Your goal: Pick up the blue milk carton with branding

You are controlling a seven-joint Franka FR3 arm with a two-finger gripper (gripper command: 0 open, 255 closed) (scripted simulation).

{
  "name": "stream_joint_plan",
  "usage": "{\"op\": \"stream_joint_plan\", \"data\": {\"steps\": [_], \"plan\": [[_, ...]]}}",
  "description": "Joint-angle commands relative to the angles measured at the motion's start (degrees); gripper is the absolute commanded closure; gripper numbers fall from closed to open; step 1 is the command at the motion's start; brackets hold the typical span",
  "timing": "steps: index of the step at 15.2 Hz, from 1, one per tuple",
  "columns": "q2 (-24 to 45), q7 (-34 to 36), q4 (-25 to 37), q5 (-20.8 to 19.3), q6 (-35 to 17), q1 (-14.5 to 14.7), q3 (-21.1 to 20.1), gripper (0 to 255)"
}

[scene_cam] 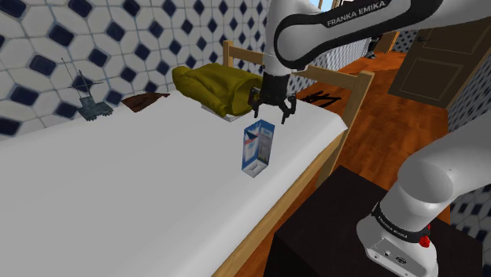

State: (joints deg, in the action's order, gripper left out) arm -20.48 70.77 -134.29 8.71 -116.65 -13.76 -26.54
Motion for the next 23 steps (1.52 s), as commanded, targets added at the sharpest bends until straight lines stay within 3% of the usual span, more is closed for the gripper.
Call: {"op": "stream_joint_plan", "data": {"steps": [1, 2, 11, 12, 23], "plan": [[4.93, 8.07, 1.62, -1.48, -2.75, -1.96, -2.44, 0], [7.18, 11.56, 2.46, -2.42, -3.79, -2.74, -3.35, 0], [10.21, 12.71, -0.98, -3.65, -9.98, -2.84, -4.18, 0], [10.21, 12.82, -1.03, -3.63, -10.03, -2.78, -4.25, 255], [9.33, 12.36, -0.13, -3.26, -8.34, -2.77, -3.93, 255]]}}
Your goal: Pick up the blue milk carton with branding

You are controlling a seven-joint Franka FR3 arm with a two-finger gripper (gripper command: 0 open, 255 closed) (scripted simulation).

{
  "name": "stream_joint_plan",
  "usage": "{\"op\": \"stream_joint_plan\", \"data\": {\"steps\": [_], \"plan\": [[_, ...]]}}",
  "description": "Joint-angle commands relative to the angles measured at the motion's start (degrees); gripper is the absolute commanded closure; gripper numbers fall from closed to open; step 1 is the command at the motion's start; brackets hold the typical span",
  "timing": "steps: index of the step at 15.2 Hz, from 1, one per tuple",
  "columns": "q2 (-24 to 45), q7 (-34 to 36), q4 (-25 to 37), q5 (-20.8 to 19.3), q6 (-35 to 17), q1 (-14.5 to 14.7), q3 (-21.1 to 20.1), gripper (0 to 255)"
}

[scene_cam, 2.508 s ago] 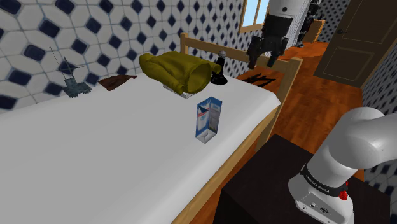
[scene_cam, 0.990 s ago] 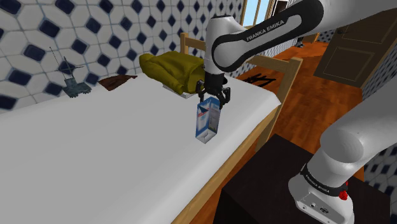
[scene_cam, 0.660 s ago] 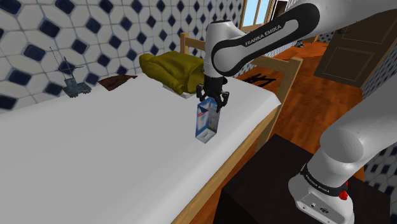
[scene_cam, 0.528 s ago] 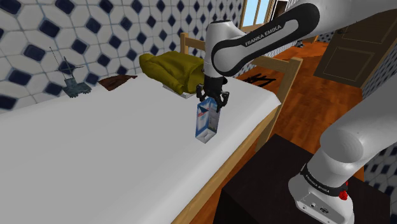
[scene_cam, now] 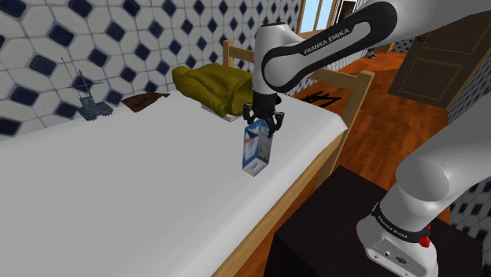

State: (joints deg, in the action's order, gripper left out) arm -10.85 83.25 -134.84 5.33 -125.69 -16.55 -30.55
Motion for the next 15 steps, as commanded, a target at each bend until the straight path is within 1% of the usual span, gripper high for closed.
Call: {"op": "stream_joint_plan", "data": {"steps": [1, 13, 15], "plan": [[-0.72, -0.28, 0.85, 0.29, 1.52, 0.05, 0.2, 255], [-4.53, -1.58, 7.02, 1.51, 11.2, 0.17, 1.59, 255], [-4.57, -1.59, 7.11, 1.52, 11.32, 0.17, 1.61, 255]]}}
